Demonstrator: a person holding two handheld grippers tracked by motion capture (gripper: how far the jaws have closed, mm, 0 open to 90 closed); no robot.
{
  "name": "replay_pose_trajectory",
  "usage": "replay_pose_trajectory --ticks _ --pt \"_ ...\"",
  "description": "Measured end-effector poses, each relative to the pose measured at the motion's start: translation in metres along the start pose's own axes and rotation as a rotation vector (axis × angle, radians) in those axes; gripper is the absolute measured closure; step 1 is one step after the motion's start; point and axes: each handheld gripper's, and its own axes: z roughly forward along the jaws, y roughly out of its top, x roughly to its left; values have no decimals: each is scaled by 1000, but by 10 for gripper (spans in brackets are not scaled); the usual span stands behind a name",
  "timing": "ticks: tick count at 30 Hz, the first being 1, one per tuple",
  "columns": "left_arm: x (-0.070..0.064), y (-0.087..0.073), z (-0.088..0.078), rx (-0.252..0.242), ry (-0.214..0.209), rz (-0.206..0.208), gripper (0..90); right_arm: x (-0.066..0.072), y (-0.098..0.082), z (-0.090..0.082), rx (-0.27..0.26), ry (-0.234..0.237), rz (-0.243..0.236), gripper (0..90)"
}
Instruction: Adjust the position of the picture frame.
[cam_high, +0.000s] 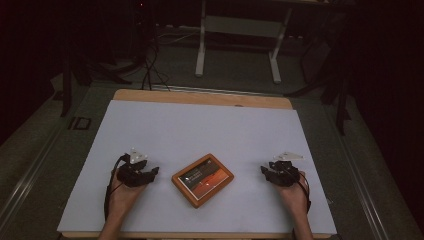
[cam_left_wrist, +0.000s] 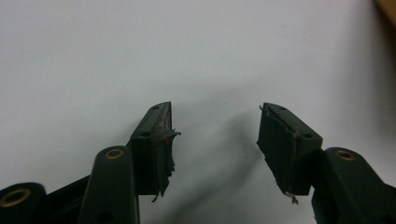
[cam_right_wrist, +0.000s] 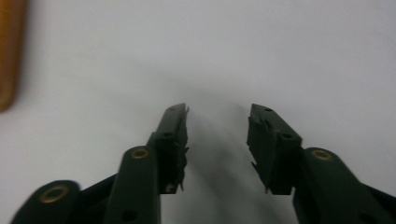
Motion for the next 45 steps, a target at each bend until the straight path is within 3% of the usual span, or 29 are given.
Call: replay_pose_trajectory --ticks 5,7,11,17,21,24,28,35,41,43,45 --pt "-4 1 -6 -35 -23 11 464 4 2 -5 -23 25 -4 583" --pt "-4 0 -9 -53 -54 4 472 6 4 -8 -40 45 -5 558" --pt "-5 0 -11 -50 -57 10 494 8 6 -11 -59 68 -1 556" --pt "-5 2 -16 -78 -106 -6 508 16 8 -14 -71 83 -23 565" --pt "-7 3 -24 -85 -135 9 514 22 10 -16 -71 86 -53 573" --pt "-9 4 -28 -85 -137 14 513 27 11 -16 -86 126 -57 589" --pt "-10 4 -31 -88 -153 9 514 34 13 -16 -90 154 -71 632" --pt "-14 5 -35 -89 -188 8 528 49 17 -18 -111 198 -99 884" --pt "-17 5 -38 -92 -212 1 520 62 19 -20 -125 233 -129 900" --pt "-16 5 -39 -101 -268 -26 517 67 19 -19 -127 248 -141 900" --pt "-17 7 -43 -114 -285 -31 514 72 19 -17 -126 260 -155 900"
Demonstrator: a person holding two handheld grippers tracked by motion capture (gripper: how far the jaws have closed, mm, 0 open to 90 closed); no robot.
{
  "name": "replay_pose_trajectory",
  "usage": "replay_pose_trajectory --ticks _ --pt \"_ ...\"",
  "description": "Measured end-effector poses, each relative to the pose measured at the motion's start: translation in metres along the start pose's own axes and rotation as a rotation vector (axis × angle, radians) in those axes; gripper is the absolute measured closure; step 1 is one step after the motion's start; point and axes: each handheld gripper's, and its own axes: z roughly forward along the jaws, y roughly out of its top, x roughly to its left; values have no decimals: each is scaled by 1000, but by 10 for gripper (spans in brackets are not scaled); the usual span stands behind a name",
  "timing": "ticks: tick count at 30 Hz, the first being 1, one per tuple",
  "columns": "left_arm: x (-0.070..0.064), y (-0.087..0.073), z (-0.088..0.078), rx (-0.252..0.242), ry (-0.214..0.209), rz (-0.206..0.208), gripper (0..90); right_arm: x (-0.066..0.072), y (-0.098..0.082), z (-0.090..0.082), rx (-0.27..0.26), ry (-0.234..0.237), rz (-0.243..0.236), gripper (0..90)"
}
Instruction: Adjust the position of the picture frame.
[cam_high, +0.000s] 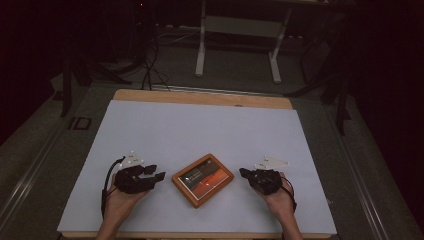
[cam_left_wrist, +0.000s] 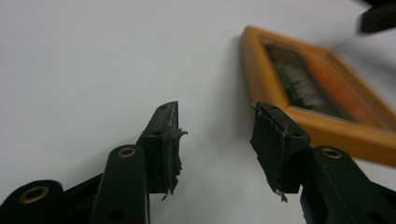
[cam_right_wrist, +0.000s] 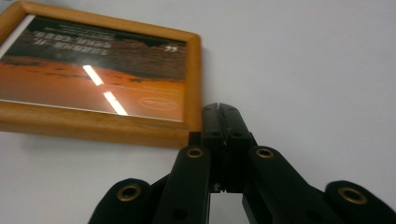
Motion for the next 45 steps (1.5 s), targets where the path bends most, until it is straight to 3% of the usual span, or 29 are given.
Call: replay_pose_trajectory --ticks 12,24,45 --pt "-11 4 -1 -8 -61 2 503 20 6 24 21 67 -32 900" --pt "-19 5 4 7 -102 -2 492 27 7 34 34 91 -45 900" --pt "-35 2 21 61 -169 -15 447 30 3 32 35 127 -59 900"
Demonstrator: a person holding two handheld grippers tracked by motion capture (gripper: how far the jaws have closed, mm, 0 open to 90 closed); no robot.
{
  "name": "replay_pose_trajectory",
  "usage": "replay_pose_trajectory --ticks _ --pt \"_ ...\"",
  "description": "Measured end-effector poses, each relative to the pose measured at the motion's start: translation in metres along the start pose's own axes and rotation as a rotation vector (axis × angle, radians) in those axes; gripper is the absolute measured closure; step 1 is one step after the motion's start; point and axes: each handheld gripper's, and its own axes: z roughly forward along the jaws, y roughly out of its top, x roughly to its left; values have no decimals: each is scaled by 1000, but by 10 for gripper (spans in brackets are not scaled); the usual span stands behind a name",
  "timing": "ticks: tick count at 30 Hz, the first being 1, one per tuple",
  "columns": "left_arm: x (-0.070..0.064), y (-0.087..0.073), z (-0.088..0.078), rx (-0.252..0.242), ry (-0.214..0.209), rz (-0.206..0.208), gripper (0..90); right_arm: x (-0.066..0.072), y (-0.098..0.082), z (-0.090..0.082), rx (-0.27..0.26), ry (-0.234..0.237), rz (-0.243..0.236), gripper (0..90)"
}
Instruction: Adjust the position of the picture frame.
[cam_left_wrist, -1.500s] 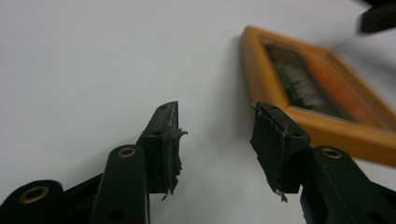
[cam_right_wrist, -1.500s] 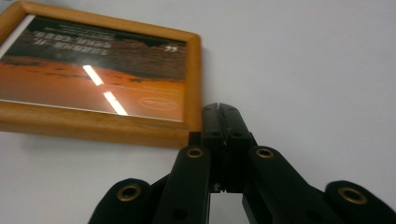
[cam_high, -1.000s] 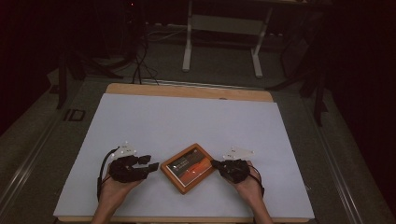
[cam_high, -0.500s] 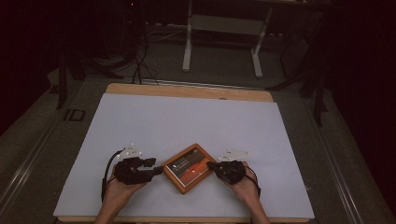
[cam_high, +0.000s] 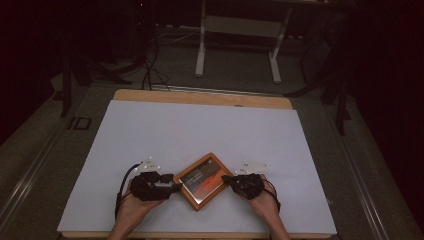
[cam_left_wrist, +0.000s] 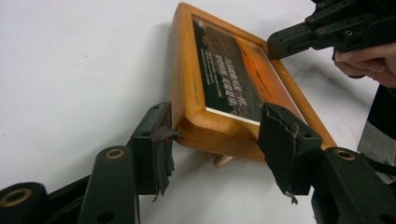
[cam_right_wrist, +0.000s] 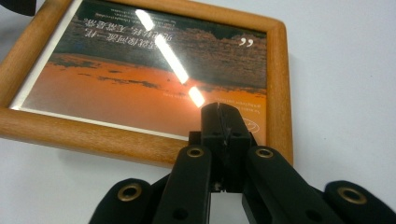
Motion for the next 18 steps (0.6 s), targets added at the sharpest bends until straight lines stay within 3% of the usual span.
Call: replay_pose_trajectory --ticks 9,18 --pt "-2 -2 6 24 -72 -23 426 2 -3 0 16 23 -2 900" --pt "-10 -2 17 62 -95 -33 475 4 -4 -2 34 38 -24 900"
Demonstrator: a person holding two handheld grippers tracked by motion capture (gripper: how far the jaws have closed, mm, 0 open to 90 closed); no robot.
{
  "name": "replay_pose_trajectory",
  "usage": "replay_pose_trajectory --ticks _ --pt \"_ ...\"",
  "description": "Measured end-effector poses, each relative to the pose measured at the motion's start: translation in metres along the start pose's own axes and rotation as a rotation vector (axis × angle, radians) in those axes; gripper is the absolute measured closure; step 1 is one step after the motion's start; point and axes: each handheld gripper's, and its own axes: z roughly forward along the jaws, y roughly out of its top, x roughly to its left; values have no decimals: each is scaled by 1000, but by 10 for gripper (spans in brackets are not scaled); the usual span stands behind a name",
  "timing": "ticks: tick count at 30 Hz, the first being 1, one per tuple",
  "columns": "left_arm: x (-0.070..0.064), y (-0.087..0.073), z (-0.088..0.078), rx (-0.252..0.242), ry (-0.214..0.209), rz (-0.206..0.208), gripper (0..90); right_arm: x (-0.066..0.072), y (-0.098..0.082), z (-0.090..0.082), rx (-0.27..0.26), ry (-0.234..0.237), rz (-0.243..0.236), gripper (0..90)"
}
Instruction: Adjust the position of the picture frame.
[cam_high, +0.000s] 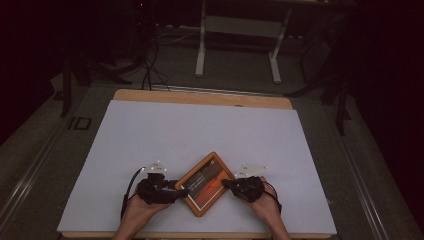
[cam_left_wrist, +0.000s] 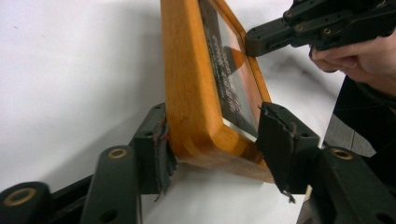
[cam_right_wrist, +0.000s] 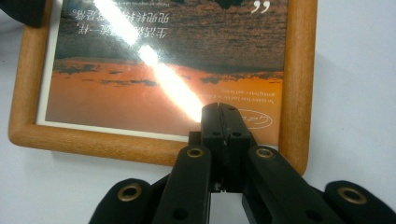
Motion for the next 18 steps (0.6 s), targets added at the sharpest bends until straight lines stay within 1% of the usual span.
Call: replay_pose_trajectory --ticks 2,3,6,8,10,12,14,16,18 --pt "-4 1 1 6 16 9 506 0 0 -1 9 5 -2 900" --pt "-4 1 1 7 21 5 508 1 0 -1 12 3 -4 900" --pt "-2 2 0 -14 6 -52 559 1 1 -1 22 -1 -19 900" --pt "-3 3 -1 -18 4 -56 577 2 2 -1 27 2 -28 900" --pt "-6 6 -1 -23 8 -43 589 4 4 -1 28 4 -39 900" --pt "-11 9 -2 -39 5 -29 609 5 6 -3 24 11 -54 894" --pt "-16 13 -3 -54 -2 -17 638 7 10 -7 8 17 -64 882" --pt "-21 19 -3 -52 5 12 655 9 13 -14 -7 23 -72 865" --pt "-24 25 -2 -44 3 32 671 9 17 -20 -21 22 -82 836"
